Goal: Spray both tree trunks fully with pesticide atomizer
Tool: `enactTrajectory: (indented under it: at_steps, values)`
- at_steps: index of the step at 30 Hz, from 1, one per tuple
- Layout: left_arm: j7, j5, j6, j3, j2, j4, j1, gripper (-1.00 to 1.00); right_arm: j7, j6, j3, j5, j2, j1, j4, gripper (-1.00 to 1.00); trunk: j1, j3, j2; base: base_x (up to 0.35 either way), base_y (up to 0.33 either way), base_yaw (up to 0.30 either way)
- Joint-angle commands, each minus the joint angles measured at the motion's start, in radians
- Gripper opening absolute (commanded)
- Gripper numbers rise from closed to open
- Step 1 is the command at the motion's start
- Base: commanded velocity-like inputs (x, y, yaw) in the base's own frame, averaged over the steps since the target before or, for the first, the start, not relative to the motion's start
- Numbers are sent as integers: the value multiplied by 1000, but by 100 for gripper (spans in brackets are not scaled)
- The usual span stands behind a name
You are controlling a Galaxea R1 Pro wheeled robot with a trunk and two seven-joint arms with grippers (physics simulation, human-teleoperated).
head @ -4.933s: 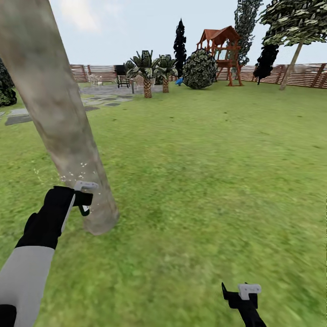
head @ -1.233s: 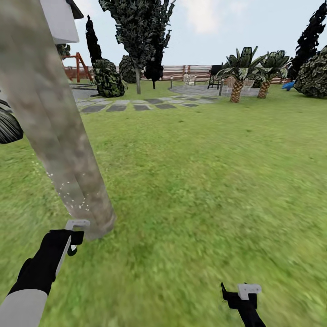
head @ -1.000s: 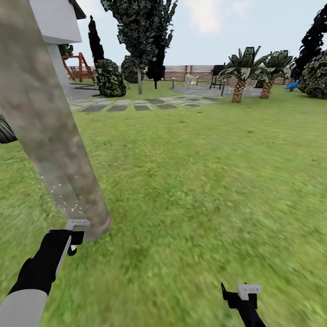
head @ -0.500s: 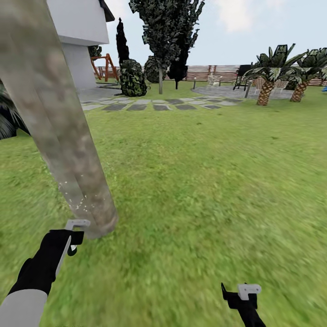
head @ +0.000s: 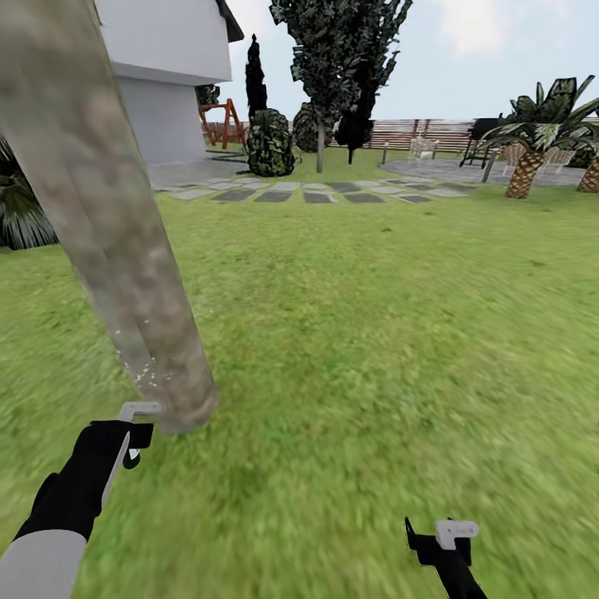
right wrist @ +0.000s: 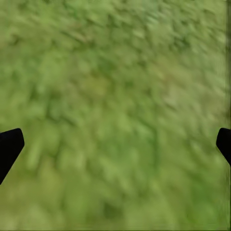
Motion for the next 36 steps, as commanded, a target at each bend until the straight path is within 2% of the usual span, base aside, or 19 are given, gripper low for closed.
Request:
enactTrajectory:
  at_steps: [1, 5, 15, 18, 19, 20, 22, 24, 25, 27, 30, 32, 36]
  values:
    - [0, -1, 0, 0, 0, 0, 0, -100, 0, 0, 0, 0, 0, 0, 0, 100, 0, 0, 0, 118, -261, 3]
    - [0, 0, 0, 0, 0, 0, 0, -100, 0, 0, 0, 0, 0, 0, 0, 100, 0, 0, 0, 128, -261, 30]
    - [-1, 4, 1, 3, -1, -9, 0, -100, 0, 0, 0, 0, 0, 0, 0, 100, 0, 0, 0, 47, -215, 263]
    - [-4, 5, 10, -3, -2, -15, -19, -100, 0, 0, 0, 0, 0, 1, 0, 100, 0, 0, 0, 0, -8, 277]
    - [-7, 5, 13, -6, -3, -16, -33, -100, 0, 0, 0, 0, 0, 0, 0, 100, 0, 0, 0, 0, -2, 277]
    - [-10, 5, 19, -10, -4, -10, -71, -100, 0, 0, 0, 0, 0, 0, 0, 100, 0, 0, 0, 0, -1, 277]
    - [-14, 5, 69, -12, -3, -3, -142, -100, 1, 0, 0, 0, 0, 0, 0, 100, 0, 0, 0, 0, 0, 242]
    - [-15, 4, 122, -13, -3, -7, -175, -100, 1, 0, 0, -1, -1, 0, -1, 100, 0, 0, 0, 0, 0, 197]
    - [-17, 2, 160, -14, 6, -23, -203, -100, 1, 0, 0, -1, -2, 0, 0, 100, 0, 0, 0, 0, 0, 45]
    - [-17, 0, 171, -14, 25, -48, -203, -100, -1, 0, 0, -2, -3, 0, -1, 100, 0, 0, 0, 0, 0, 12]
    - [-17, 1, 170, -21, 18, -57, -201, -100, -1, 0, -1, -2, -4, 1, -3, 100, 0, 0, 0, 0, 0, 1]
    - [-16, -1, 172, -55, 17, -66, -203, -100, -1, 0, -2, -2, -5, 1, -3, 100, 0, 0, 0, 0, 0, 0]
    - [-14, -2, 176, -68, 17, -120, -200, -100, -1, 0, -2, -2, -5, 0, -2, 100, 0, 0, 0, 83, -150, 0]
